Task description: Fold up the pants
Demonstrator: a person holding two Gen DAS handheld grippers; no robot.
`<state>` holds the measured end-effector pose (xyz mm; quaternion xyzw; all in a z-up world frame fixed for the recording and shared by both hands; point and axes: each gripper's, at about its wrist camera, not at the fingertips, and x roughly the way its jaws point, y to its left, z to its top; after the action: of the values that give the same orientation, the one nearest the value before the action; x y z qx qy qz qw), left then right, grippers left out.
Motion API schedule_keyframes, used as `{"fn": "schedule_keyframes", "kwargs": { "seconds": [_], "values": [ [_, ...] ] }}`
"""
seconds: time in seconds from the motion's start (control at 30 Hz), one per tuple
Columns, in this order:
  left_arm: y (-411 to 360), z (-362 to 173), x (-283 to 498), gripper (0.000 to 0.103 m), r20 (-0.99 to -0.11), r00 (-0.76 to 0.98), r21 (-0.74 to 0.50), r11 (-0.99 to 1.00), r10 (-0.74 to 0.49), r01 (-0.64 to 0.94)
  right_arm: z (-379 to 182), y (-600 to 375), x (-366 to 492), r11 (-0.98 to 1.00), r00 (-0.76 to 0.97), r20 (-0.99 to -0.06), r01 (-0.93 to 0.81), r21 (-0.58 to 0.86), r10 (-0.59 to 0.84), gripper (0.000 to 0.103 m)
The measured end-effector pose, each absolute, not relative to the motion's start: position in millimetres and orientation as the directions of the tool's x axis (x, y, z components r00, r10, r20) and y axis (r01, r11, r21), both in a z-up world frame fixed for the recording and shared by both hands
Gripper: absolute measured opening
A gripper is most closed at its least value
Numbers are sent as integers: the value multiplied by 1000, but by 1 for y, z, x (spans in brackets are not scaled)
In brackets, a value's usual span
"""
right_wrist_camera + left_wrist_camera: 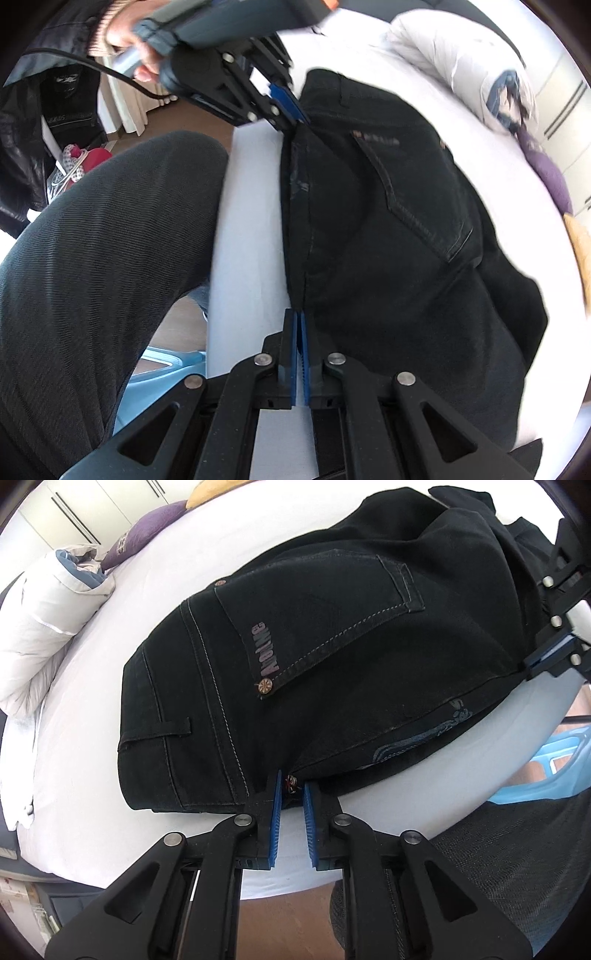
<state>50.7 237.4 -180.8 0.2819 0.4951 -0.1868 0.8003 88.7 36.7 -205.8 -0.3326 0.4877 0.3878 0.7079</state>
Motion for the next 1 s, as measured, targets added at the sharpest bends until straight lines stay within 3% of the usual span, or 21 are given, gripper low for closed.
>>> {"fn": "schedule_keyframes", "kwargs": {
  "seconds": [0.17,0.3,0.5,0.67,0.73,0.83,0.9,1.0],
  "values": [
    [255,-169,42,25,-914,406,239,796,-10,557,-205,34,94,523,221,-946,-850,-67,238,13],
    [271,-139,33,25,-896,444,247,833,2,495,-203,33,88,545,214,-940,-837,-36,267,41],
    [227,-103,49,25,-846,528,205,871,-71,447,-190,14,86,662,238,-911,-747,50,337,43],
    [170,-150,79,25,-907,406,91,889,-112,449,-156,-71,89,844,312,-846,-470,259,433,43],
    [152,-184,77,25,-924,380,152,879,-35,452,-148,-113,90,887,351,-833,-339,314,429,43],
    [144,-184,63,25,-915,404,191,883,2,429,-133,-186,98,935,432,-830,-121,335,353,43],
    [141,-176,62,25,-912,410,196,884,6,424,-123,-235,113,935,481,-823,19,355,303,60],
    [130,-160,54,25,-895,446,195,882,-18,428,-110,-287,142,927,523,-832,190,325,184,71]
  ]
}}
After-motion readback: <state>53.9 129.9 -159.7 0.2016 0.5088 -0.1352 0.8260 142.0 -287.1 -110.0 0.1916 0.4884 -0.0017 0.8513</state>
